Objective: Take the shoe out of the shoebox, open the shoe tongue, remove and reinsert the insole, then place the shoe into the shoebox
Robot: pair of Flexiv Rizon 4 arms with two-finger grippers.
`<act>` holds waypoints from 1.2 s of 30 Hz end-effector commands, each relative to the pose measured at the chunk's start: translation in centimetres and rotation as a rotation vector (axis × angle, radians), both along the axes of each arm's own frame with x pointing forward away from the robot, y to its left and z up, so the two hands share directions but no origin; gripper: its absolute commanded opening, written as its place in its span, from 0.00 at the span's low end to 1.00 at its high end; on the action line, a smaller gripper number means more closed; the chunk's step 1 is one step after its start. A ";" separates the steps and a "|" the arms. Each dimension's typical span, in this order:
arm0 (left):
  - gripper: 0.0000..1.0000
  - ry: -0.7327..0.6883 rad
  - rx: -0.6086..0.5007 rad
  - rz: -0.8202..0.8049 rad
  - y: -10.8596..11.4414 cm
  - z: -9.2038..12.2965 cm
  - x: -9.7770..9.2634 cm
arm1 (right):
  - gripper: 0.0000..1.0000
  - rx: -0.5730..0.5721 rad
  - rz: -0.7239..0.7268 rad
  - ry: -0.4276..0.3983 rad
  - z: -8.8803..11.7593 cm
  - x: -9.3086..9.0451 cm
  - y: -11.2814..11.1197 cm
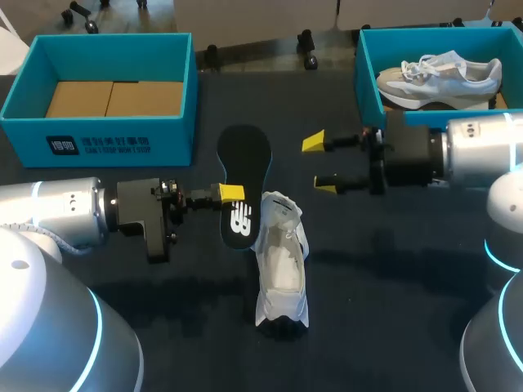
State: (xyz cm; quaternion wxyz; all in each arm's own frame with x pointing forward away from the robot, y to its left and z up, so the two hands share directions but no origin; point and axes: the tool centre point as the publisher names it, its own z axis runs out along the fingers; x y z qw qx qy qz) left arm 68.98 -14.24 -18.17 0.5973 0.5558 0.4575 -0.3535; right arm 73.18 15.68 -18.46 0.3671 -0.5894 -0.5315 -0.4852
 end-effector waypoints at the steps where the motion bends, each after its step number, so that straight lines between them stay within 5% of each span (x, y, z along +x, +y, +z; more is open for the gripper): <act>1: 0.00 -0.001 0.000 0.003 0.0 0.0 -0.1 | 1.00 -0.002 0.003 0.003 -0.4 0.8 1.0; 8: 0.00 -0.001 0.000 0.003 0.0 0.0 -0.1 | 1.00 -0.002 0.003 0.003 -0.4 0.8 1.0; 18: 0.00 -0.001 0.000 0.003 0.0 0.0 -0.1 | 1.00 0.020 0.034 0.047 -0.3 2.3 3.9; 28: 0.00 -0.001 0.000 0.003 0.0 0.0 -0.1 | 1.00 -0.004 0.046 0.046 0.0 1.0 5.8; 36: 0.00 -0.001 0.000 0.003 0.0 0.0 -0.1 | 0.87 -0.005 0.036 0.037 -0.2 -0.5 6.4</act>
